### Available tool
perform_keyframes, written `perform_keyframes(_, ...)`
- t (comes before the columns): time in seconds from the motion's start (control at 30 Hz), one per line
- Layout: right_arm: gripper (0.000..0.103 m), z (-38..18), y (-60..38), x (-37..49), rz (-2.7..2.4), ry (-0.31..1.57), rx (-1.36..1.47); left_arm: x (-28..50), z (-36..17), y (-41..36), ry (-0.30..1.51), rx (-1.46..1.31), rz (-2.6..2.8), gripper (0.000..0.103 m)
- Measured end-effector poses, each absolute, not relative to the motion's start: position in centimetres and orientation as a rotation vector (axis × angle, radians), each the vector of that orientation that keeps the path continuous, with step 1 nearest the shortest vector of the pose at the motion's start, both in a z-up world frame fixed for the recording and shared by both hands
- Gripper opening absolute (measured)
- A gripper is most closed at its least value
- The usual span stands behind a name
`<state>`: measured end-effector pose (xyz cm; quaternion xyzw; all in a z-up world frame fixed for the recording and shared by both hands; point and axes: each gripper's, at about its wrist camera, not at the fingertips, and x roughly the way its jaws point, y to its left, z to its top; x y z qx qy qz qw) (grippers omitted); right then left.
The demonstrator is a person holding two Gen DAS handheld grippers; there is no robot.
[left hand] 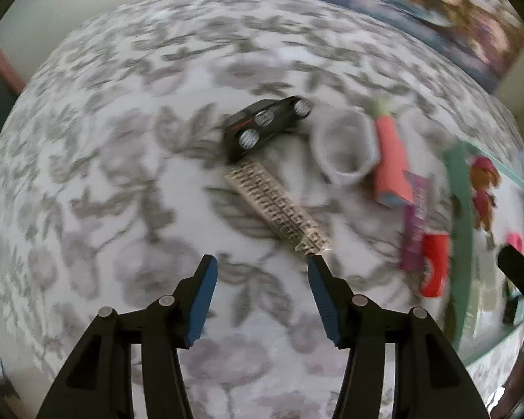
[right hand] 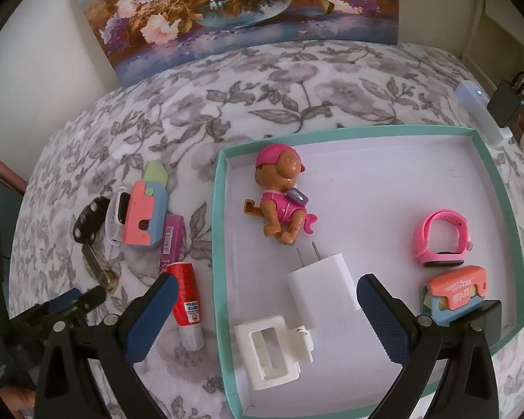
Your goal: Organize rigid objects
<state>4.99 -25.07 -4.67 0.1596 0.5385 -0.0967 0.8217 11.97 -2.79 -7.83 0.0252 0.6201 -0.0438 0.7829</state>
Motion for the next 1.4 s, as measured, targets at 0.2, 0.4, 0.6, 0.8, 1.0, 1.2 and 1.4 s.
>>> perform_keyframes(0.2,0.103,-4.7,-25.1,5.0,-0.202,1.149,0.342,12.3,-7.5,0.3,1.324,0.007,-0.028,0.056)
perform_keyframes(0.4,0.103,-4.7,-25.1,5.0,-0.201,1.149,0.342,11.9,-7.3,-0.4,1.301,0.102,-0.200,0.068)
perform_keyframes(0.6,0.103,-4.8,-25.1,5.1,-0.204,1.152,0.340,11.6,-8.5,-1.2,1.334,0.239,-0.215,0.068)
perform_keyframes(0.8,0.103,-5.0,-25.1,5.1,-0.205,1.156,0.339,12.2,-8.8,2.1,1.310,0.218,-0.141,0.068)
perform_keyframes(1.0,0.103,-5.0,-25.2,5.2,-0.209,1.158,0.338,12.4,-8.7,1.3,1.252,0.259,-0.177,0.068)
perform_keyframes(1.2,0.103,-5.1,-25.4,5.2,-0.216,1.162,0.338,12.6,-8.8,-0.4,1.194,0.282,-0.232,0.068)
perform_keyframes(1.4,0.103,-5.2,-25.3,5.2,-0.212,1.164,0.342,12.9,-8.0,-1.7,1.165,0.241,-0.278,0.083)
